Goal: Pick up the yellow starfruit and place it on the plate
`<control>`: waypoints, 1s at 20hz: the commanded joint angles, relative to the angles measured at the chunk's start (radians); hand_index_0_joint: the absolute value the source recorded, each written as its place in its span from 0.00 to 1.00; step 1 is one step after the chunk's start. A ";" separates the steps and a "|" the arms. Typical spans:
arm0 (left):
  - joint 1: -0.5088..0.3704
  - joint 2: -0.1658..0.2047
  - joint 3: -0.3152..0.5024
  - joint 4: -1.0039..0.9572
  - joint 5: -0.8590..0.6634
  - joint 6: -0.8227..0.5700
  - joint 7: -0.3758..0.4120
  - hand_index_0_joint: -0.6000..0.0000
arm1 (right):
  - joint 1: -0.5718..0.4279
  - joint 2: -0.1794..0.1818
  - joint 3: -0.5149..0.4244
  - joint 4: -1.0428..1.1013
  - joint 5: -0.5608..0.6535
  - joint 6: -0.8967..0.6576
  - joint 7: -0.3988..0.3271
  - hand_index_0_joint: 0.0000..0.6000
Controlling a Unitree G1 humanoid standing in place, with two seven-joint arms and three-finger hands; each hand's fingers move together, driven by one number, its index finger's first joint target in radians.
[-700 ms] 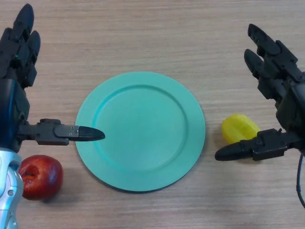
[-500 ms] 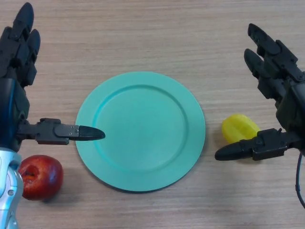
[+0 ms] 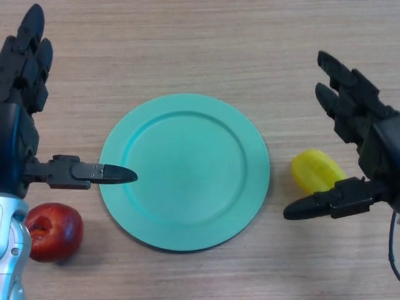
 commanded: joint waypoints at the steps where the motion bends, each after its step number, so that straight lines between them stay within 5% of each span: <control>1: -0.045 0.031 0.035 -0.024 0.021 -0.114 0.034 1.00 | -0.058 -0.047 -0.077 0.087 -0.084 -0.283 -0.047 0.00; 9: -0.065 0.026 0.009 0.020 0.025 -0.145 0.024 1.00 | -0.110 -0.094 -0.101 0.413 -0.212 -0.463 -0.151 0.00; 20: -0.062 0.022 0.005 0.000 -0.004 -0.116 0.000 1.00 | -0.194 -0.115 -0.068 0.743 -0.345 -0.632 -0.355 0.00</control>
